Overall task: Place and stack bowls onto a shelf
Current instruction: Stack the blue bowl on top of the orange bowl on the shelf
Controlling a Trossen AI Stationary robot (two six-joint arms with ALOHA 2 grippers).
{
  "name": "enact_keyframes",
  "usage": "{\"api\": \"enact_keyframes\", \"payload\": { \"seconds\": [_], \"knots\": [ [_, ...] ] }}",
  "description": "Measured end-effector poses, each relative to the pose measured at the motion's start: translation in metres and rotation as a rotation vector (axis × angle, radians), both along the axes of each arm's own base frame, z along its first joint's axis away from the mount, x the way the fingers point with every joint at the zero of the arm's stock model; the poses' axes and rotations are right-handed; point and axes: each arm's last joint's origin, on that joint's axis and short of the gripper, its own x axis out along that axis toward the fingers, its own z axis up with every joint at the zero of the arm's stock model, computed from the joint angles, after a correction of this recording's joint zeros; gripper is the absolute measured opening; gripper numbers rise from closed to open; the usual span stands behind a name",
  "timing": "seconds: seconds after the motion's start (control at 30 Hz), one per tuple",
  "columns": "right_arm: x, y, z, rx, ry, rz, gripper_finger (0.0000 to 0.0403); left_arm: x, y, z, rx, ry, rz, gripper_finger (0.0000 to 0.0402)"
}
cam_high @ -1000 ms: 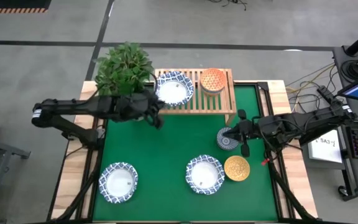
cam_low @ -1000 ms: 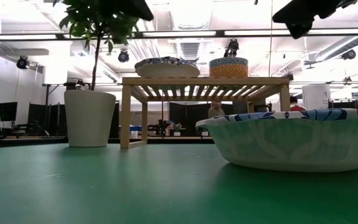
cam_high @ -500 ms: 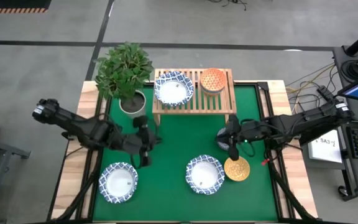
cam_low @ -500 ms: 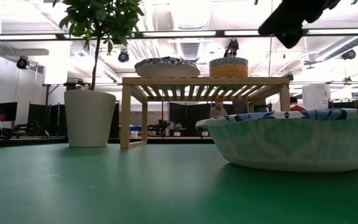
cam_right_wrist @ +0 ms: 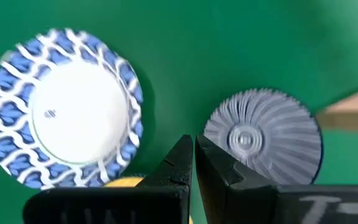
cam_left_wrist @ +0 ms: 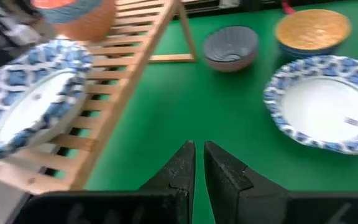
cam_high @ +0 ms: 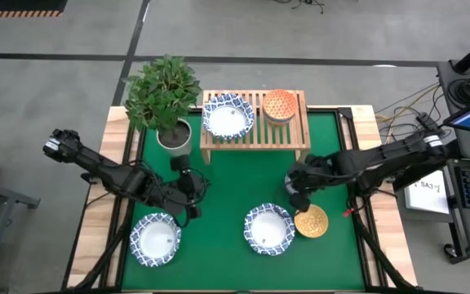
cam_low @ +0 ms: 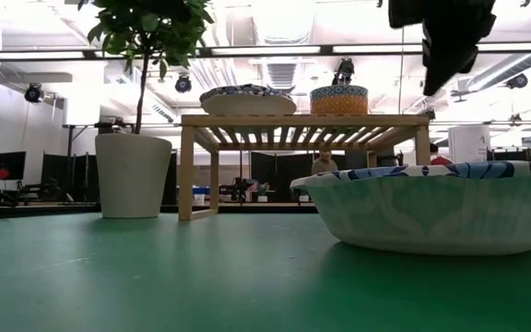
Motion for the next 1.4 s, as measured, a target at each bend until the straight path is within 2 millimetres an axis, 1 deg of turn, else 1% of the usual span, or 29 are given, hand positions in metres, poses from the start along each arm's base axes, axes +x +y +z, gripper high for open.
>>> {"api": "enact_keyframes", "payload": {
  "seconds": [0.17,0.33,0.43,0.7,0.77,0.87,1.03,1.4],
  "knots": [
    [0.014,0.003,-0.013,-0.005,0.112,-0.031,0.0009,-0.001,0.001,-0.002,0.032,-0.008,0.038,0.0016],
    [0.027,0.005,-0.026,0.016,0.171,-0.07,0.0018,-0.003,0.003,-0.012,0.052,-0.007,0.088,0.0016],
    [0.031,0.004,-0.034,0.041,0.212,-0.093,0.0043,-0.004,0.004,-0.017,0.059,-0.011,0.116,0.0016],
    [0.04,-0.001,-0.049,0.043,0.272,-0.165,0.0136,-0.004,0.005,-0.022,0.057,-0.014,0.133,0.0016],
    [0.043,-0.003,-0.055,0.042,0.292,-0.188,0.0152,-0.005,0.005,-0.024,0.06,-0.008,0.133,0.0016],
    [0.047,-0.004,-0.063,0.036,0.323,-0.204,0.0165,-0.005,0.005,-0.027,0.062,-0.002,0.135,0.0016],
    [0.053,-0.006,-0.077,0.021,0.368,-0.211,0.0165,-0.006,0.006,-0.029,0.065,0.003,0.135,0.0016],
    [0.062,-0.008,-0.1,-0.008,0.444,-0.189,0.0138,-0.006,0.006,-0.029,0.065,0.004,0.135,0.0016]
  ]
}}
